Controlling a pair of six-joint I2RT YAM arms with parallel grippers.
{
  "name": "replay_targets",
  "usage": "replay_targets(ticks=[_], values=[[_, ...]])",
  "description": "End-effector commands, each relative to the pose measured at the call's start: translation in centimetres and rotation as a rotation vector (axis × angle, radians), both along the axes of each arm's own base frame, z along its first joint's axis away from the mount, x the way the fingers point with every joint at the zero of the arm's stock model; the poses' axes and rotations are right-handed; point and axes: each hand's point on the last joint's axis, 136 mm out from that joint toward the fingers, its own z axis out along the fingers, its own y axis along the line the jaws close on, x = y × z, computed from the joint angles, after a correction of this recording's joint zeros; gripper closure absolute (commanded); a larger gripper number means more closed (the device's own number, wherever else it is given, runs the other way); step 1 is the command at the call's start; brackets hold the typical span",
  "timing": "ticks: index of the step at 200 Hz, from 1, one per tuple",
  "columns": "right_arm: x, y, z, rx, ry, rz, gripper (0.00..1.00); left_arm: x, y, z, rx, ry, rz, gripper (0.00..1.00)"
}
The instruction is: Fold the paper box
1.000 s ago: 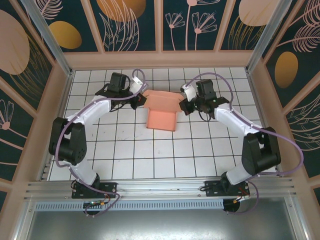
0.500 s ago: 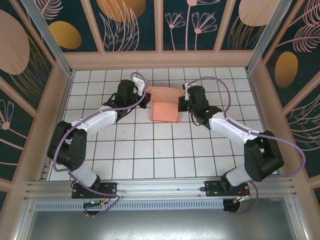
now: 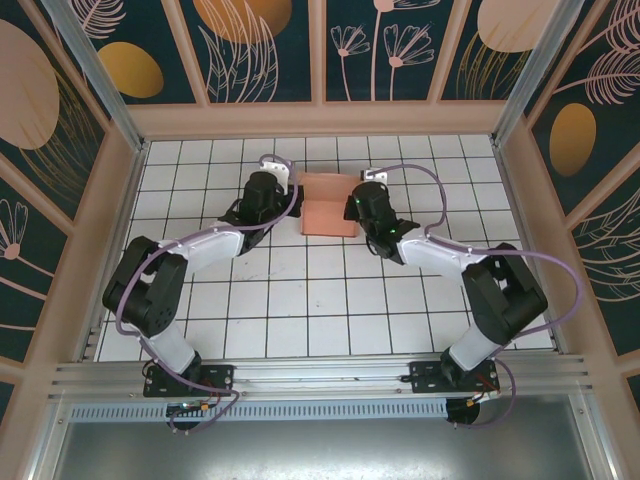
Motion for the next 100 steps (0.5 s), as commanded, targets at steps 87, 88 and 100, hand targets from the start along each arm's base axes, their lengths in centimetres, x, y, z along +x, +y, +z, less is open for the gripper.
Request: replay_targets(ticks=[87, 88, 100], values=[[-0.2, 0.4, -4.4, 0.048, -0.018, -0.018, 1.0, -0.1, -0.6, -4.7, -0.075, 0.036, 0.051, 1.0], [-0.2, 0.4, -4.4, 0.049, -0.02, -0.019, 1.0, -0.1, -0.6, -4.8, -0.075, 0.036, 0.053, 1.0], [-0.5, 0.2, -4.7, 0.054, -0.025, -0.016, 1.0, -0.1, -0.4, -5.1, -0.079, 0.045, 0.071, 1.0]])
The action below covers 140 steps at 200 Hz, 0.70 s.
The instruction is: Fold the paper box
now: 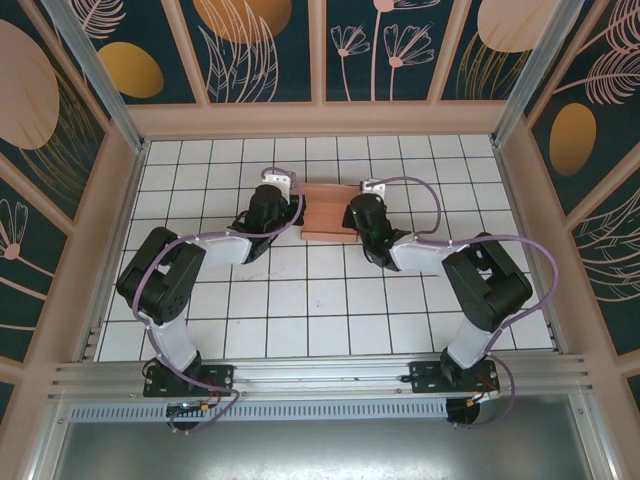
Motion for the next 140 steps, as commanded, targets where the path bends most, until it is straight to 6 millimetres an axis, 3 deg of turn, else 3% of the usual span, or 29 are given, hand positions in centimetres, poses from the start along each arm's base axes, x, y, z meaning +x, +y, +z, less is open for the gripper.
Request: replay_targets(ticks=[1, 47, 140], values=[[-0.5, 0.3, -0.8, 0.035, -0.019, 0.008, 1.0, -0.2, -0.3, -1.0, -0.037, 0.021, 0.031, 1.0], [-1.7, -0.2, -0.9, 0.018, -0.1, 0.028, 1.0, -1.2, -0.6, -2.1, -0.016, -0.006, 0.038, 1.0], [-4.3, -0.8, -3.5, -0.019, -0.162, 0.058, 1.0, -3.2, -0.2, -3.2, -0.029, -0.054, 0.074, 1.0]])
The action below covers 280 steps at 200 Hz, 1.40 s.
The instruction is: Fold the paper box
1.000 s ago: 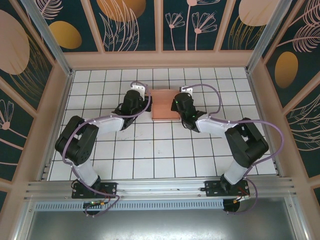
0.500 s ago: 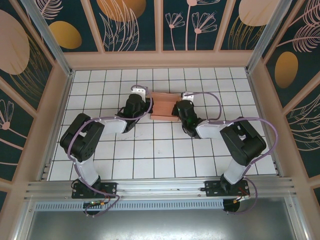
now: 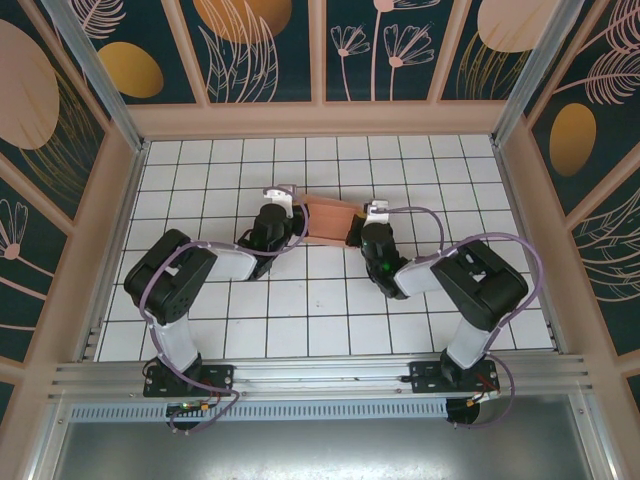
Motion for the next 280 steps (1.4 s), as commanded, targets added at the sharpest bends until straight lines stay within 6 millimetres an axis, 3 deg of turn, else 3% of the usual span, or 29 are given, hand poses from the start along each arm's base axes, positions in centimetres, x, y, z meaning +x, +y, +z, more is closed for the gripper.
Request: replay_targets(ticks=[1, 38, 63, 119, 156, 181, 195, 233, 280], values=[[-1.1, -0.3, -2.1, -0.042, 0.018, 0.002, 1.0, -1.0, 0.4, -2.2, 0.008, 0.032, 0.019, 1.0], [-1.3, -0.1, -1.9, -0.081, -0.005, 0.016, 0.95, -1.7, 0.7, -2.9, 0.025, 0.016, 0.02, 1.0], [-1.7, 0.0, -1.1, -0.083, -0.025, 0.037, 0.76, -1.8, 0.9, -2.9, 0.036, 0.012, 0.027, 1.0], [-3.8, -0.2, 2.8, -0.038, -0.092, 0.122, 0.47, -1.6, 1.6, -3.5, 0.115, 0.01, 0.052, 1.0], [-5.9, -0.5, 5.7, -0.012, -0.114, 0.2, 0.36, -1.6, 1.7, -3.4, 0.139, 0.004, 0.05, 1.0], [-6.4, -0.3, 8.6, 0.027, -0.116, 0.229, 0.35, -1.6, 1.5, -3.4, 0.15, 0.001, 0.047, 0.99], [-5.6, -0.6, 10.1, 0.087, -0.083, 0.207, 0.35, -1.6, 1.4, -3.4, 0.151, -0.001, 0.042, 0.99], [-2.3, -0.8, 11.4, 0.205, 0.055, 0.196, 0.35, -1.6, 0.8, -3.2, 0.153, -0.01, 0.026, 0.99], [2.0, 1.1, 9.2, 0.083, 0.206, 0.175, 0.35, -1.7, 0.7, -3.5, 0.162, -0.01, 0.018, 0.96]])
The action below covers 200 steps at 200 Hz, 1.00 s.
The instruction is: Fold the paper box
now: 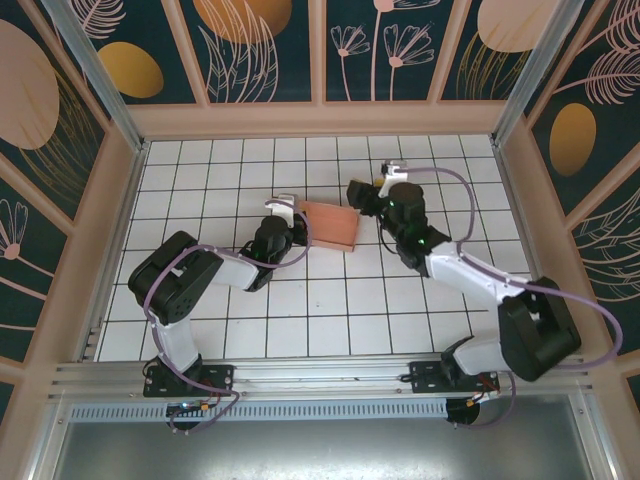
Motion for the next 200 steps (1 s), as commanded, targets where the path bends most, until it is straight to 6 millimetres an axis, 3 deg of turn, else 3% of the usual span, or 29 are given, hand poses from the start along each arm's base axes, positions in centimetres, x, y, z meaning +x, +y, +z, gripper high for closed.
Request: replay_targets(ticks=[1, 36, 72, 106, 113, 119, 133, 137, 147, 152, 163, 167, 200], values=[[0.8, 0.8, -3.4, -0.082, 0.15, 0.02, 0.35, -0.6, 0.0, -2.6, 0.073, 0.066, -0.012, 0.96], [1.4, 1.6, -5.9, -0.146, 0.212, 0.033, 0.35, -0.8, 0.1, -2.8, 0.078, 0.059, -0.02, 0.89], [0.7, 1.4, -8.0, -0.162, 0.256, 0.04, 0.35, -1.2, 0.1, -2.3, 0.06, 0.032, -0.033, 0.66], [0.4, 1.5, -8.9, -0.151, 0.275, 0.044, 0.35, -2.0, 1.0, -1.6, 0.079, 0.014, -0.032, 0.54], [0.4, 1.5, -9.1, -0.149, 0.278, 0.046, 0.35, -2.4, 1.3, -1.4, 0.078, 0.007, -0.033, 0.53], [0.4, 1.6, -9.2, -0.149, 0.279, 0.049, 0.35, -2.8, 1.4, -1.2, 0.077, 0.0, -0.044, 0.45], [0.3, 1.8, -9.3, -0.155, 0.275, 0.056, 0.35, -3.9, 1.9, -0.6, 0.073, -0.016, -0.062, 0.42], [0.3, 1.8, -9.3, -0.156, 0.274, 0.057, 0.35, -4.3, 2.1, -0.9, 0.081, -0.01, -0.066, 0.31], [0.3, 1.9, -9.6, -0.162, 0.278, 0.06, 0.35, -5.1, 2.4, 0.1, 0.071, -0.026, -0.079, 0.27], [0.3, 1.9, -9.8, -0.166, 0.281, 0.061, 0.35, -5.4, 2.7, 0.2, 0.071, -0.024, -0.082, 0.16], [0.1, 2.0, -10.2, -0.176, 0.288, 0.063, 0.35, -6.4, 3.0, 0.6, 0.067, -0.023, -0.1, 0.13], [0.1, 2.0, -10.5, -0.181, 0.292, 0.062, 0.35, -6.7, 3.2, 0.7, 0.066, -0.023, -0.105, 0.07], [-0.7, 1.9, -12.3, -0.206, 0.313, 0.066, 0.34, -8.6, 4.5, 3.2, 0.006, -0.044, -0.103, 0.01]])
